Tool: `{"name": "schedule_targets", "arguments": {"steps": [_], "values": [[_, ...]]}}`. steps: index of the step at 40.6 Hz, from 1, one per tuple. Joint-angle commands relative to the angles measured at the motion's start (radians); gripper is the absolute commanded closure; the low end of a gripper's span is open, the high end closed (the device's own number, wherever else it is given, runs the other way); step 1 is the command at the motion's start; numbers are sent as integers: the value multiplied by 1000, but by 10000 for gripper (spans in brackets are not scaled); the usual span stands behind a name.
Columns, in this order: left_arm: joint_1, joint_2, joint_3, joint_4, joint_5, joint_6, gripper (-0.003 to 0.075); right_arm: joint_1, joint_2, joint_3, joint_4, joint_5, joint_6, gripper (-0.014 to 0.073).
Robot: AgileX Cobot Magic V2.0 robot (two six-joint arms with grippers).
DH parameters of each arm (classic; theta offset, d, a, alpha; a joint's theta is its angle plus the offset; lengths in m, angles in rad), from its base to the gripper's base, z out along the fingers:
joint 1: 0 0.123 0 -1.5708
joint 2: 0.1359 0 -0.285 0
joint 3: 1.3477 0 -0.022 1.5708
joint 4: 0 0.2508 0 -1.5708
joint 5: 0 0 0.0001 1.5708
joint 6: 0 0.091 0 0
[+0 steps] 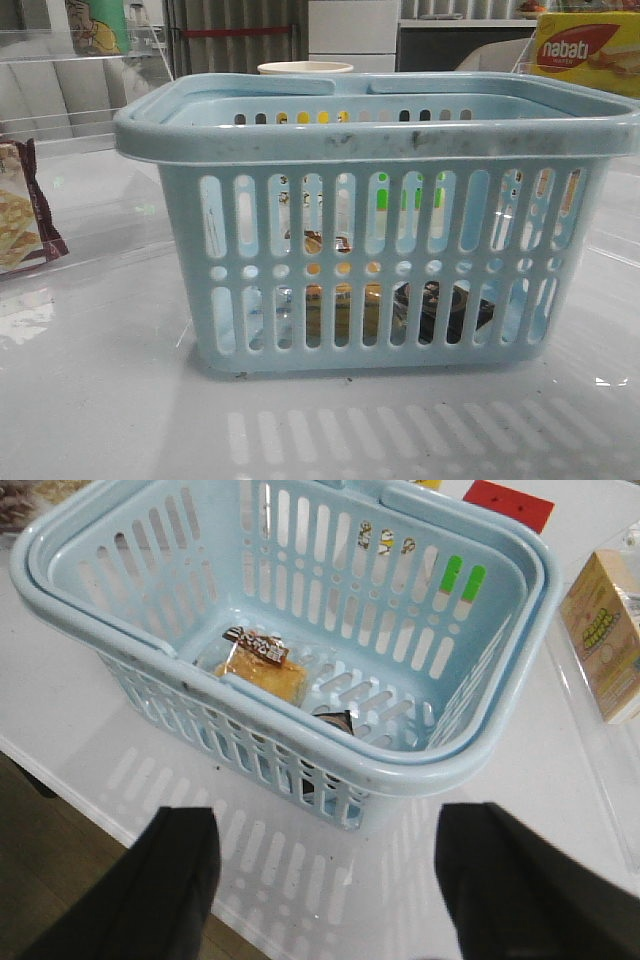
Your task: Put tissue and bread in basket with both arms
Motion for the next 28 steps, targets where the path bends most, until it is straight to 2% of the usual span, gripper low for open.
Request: {"name": "schedule_targets", "arguments": {"steps": [1, 8, 12, 24, 26, 28], "values": [[-7, -70, 37, 5, -65, -15, 244, 0, 0, -26, -26, -35, -6, 33], [-7, -123, 94, 5, -92, -15, 251, 0, 0, -26, -26, -16, -6, 33], [-7, -124, 96, 5, -93, -15, 304, 0, 0, -26, -26, -1, -6, 78], [-7, -124, 96, 5, -95, -15, 598, 0, 0, -26, -26, 30, -6, 443], [-7, -124, 96, 5, -95, -15, 634, 0, 0, -26, -26, 31, -6, 478], [-7, -124, 96, 5, -95, -15, 625, 0, 0, -26, -26, 31, -6, 514]]}}
